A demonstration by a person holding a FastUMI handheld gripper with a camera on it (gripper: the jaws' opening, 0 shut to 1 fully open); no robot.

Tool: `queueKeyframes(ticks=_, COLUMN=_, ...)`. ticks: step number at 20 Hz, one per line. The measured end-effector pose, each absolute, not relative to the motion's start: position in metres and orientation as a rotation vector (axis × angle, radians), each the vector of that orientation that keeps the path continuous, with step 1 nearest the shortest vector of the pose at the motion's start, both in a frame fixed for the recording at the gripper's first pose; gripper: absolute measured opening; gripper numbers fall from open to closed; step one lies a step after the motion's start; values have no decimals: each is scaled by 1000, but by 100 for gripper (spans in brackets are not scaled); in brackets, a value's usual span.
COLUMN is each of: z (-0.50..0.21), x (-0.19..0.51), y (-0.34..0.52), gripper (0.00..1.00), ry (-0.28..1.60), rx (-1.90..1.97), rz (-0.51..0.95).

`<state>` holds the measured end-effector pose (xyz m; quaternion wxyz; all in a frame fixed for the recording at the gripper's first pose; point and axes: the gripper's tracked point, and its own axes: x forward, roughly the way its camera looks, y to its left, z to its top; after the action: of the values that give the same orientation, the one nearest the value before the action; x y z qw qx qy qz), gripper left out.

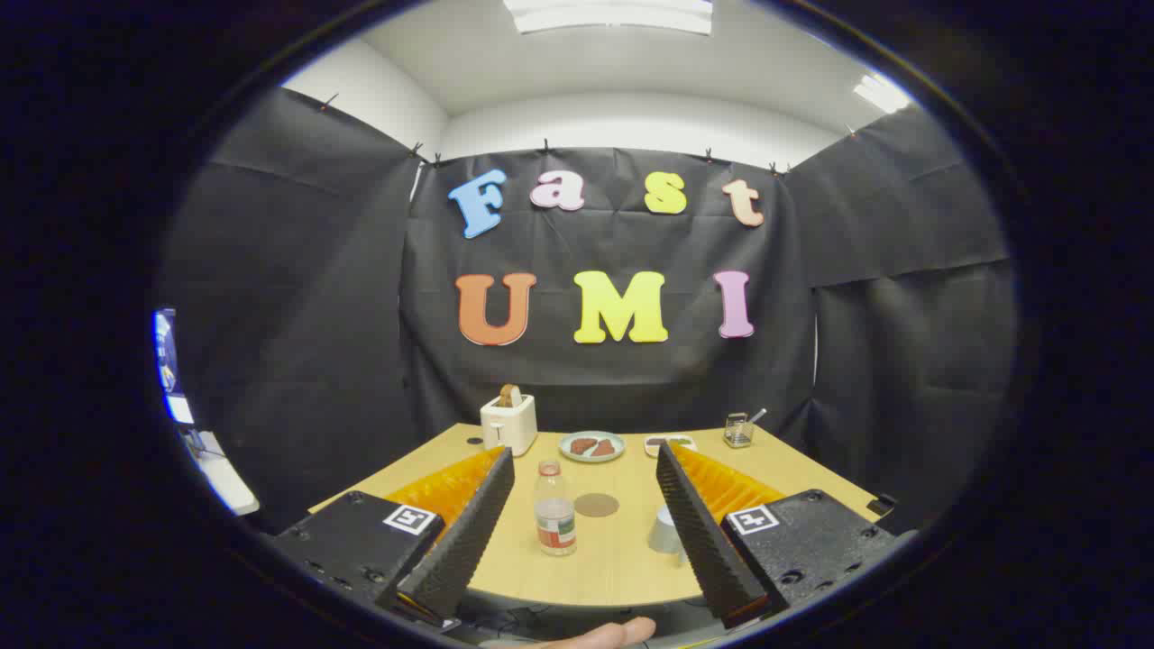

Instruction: Take the bottle from table, then pour the juice into the cup, finally place the bottle on the coaster

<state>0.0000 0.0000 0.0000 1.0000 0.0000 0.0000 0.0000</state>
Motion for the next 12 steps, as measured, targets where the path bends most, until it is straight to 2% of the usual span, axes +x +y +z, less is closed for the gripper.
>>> queueKeyframes(ticks=12, z=-13, x=9, y=1, gripper=100, ry=20, rx=10, rz=1)
